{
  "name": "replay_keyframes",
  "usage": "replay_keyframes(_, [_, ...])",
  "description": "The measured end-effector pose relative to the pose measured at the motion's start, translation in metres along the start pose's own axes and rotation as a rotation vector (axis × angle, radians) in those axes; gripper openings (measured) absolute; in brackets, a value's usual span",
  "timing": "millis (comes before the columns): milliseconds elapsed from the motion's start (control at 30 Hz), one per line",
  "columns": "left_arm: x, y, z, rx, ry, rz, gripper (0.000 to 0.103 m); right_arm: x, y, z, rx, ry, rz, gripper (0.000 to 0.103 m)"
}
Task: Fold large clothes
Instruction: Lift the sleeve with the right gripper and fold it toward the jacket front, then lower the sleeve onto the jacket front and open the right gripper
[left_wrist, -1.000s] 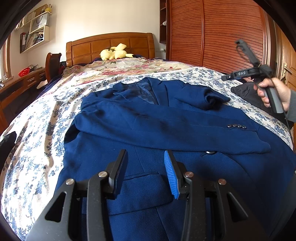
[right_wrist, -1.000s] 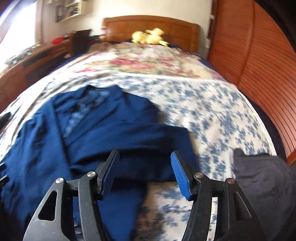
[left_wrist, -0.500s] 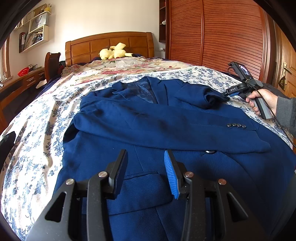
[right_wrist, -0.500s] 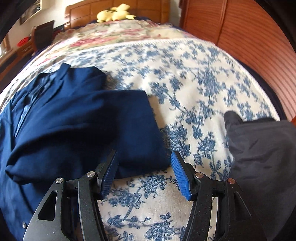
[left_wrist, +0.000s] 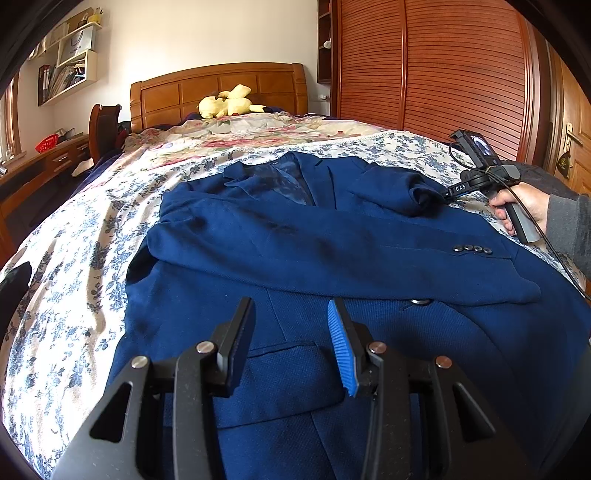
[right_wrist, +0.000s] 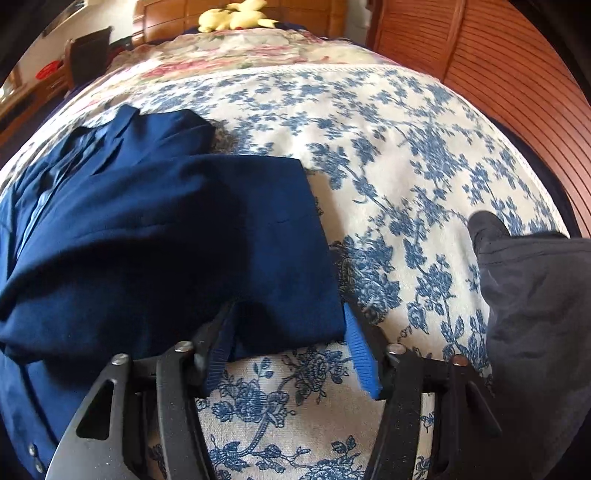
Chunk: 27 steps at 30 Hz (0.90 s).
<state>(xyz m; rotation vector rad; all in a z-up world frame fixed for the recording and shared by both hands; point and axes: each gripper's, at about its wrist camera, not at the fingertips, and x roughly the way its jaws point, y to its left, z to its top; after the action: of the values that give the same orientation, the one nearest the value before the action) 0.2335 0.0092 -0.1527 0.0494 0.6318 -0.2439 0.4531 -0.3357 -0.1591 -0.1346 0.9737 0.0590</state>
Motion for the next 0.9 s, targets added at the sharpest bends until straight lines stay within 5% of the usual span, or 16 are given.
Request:
replay_keyframes(33, [0.000, 0.000, 0.000, -0.001, 0.000, 0.000, 0.039, -0.002, 0.004, -0.001, -0.022, -0.007, 0.016, 0.018])
replay_keyframes(133, [-0.001, 0.000, 0.000, -0.002, -0.001, 0.003, 0.039, -0.012, 0.020, -0.002, -0.085, -0.026, 0.022, 0.010])
replay_keyframes(433, [-0.022, -0.003, -0.001, 0.025, -0.017, 0.038, 0.039, -0.096, 0.067, 0.016, -0.179, -0.174, 0.089, 0.009])
replay_keyframes(900, [-0.077, 0.021, -0.007, -0.017, -0.071, 0.062, 0.039, -0.239, 0.196, 0.015, -0.382, -0.404, 0.240, 0.008])
